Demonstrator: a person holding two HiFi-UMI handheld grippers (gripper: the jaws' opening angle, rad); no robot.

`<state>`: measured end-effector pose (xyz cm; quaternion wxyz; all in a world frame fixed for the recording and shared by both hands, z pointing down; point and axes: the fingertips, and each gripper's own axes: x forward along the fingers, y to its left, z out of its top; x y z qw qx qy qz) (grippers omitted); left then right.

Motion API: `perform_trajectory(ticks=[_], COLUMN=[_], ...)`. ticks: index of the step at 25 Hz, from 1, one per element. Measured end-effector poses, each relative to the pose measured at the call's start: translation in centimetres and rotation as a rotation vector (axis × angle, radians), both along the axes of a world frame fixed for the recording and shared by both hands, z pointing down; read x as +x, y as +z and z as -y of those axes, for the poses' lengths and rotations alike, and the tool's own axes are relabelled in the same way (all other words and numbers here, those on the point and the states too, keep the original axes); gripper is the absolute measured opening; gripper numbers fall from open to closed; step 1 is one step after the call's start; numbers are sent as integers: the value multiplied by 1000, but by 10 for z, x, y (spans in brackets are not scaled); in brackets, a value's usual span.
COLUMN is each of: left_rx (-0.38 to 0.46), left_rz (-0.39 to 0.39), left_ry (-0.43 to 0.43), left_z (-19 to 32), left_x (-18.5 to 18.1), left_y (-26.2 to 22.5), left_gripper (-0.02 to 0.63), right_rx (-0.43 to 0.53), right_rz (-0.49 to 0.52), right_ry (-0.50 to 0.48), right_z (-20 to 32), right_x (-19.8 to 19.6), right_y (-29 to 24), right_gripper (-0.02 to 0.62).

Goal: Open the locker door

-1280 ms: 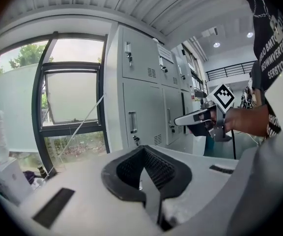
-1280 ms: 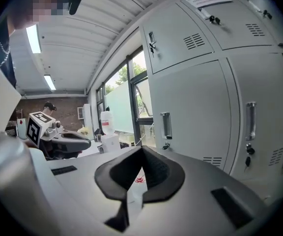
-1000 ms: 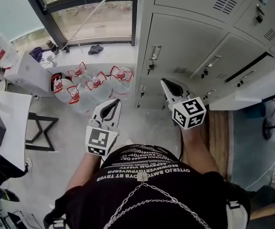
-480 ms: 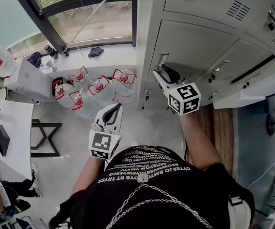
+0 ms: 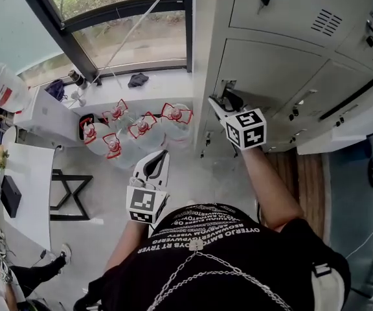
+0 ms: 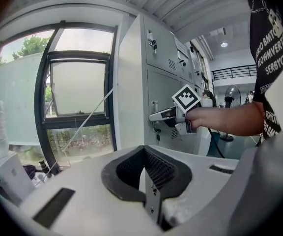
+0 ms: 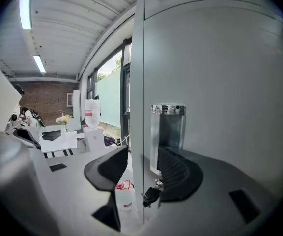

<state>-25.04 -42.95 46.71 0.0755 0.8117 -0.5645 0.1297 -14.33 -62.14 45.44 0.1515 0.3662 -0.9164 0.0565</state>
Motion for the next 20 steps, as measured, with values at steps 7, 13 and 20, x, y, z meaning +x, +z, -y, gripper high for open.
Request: perform_trajectory(ticks=[7,13,20], left_rx=[-12,-5,-5], left_rz=[-3,5,12], left_ry=[22,84,166], left_z=[0,2,-4], left_x=[11,38,72], left_y=[4,-1,-7], left_gripper=[3,3,3], right_rx=[-41,-34,-36], right_rz=[74,81,68], right_ry=[-43,-62,-37], right_z=[-15,-44,-81], right_x=[1,20,46], right_y=[-4,-5,-4], right_gripper=[192,126,100])
